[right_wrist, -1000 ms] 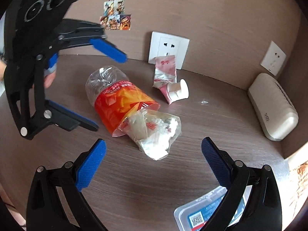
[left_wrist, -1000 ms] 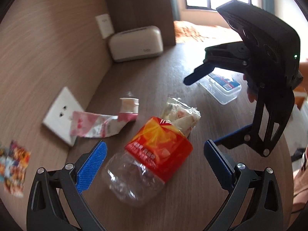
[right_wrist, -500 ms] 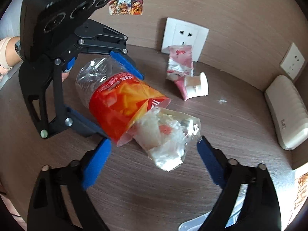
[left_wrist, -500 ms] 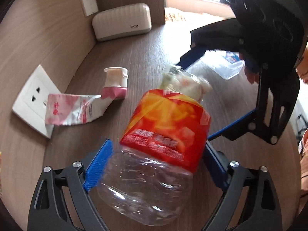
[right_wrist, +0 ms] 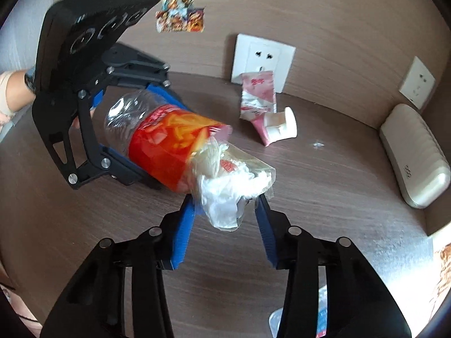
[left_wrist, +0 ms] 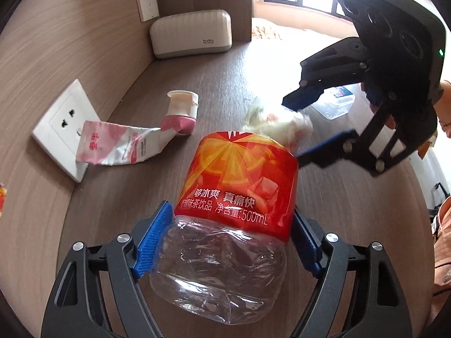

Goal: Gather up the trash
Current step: 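Grasp the orange-labelled bottle with the left gripper while the right grasps the wrapper beside it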

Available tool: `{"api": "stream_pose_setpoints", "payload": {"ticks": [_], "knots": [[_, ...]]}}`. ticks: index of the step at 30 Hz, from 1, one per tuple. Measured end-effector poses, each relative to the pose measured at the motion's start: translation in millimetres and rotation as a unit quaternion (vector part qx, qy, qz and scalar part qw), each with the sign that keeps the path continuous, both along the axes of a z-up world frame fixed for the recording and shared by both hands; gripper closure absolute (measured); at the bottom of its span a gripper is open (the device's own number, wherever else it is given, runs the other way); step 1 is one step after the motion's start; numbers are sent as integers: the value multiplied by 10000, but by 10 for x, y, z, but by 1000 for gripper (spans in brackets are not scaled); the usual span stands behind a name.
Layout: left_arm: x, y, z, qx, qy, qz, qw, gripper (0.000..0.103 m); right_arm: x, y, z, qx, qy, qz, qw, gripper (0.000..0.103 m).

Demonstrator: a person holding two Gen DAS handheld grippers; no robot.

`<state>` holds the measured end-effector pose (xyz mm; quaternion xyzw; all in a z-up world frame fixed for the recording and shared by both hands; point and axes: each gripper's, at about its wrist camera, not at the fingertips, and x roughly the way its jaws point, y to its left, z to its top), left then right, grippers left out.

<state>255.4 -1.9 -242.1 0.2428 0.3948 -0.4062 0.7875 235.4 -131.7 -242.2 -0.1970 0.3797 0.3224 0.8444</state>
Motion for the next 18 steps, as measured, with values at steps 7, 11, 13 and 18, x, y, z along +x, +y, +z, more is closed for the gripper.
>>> {"api": "stream_pose_setpoints", "payload": {"ticks": [7,11,13,18], "knots": [[-143,50,180,-90,-217,325,9992,26,-99,-154,169,414,-90,-406,9983,60],[-217,17,351,-178,-401,560,9975,26,-241,-229,331,671,-270,-613,9955,60],[-280,-10,448,-263,-470,606,9967,27,-308,-267,414,799,-343,-687,9938,61],[-419,-144,678,-316,-665,568,9957,27,-489,-403,632,988,-652,-810,9897,62]]}}
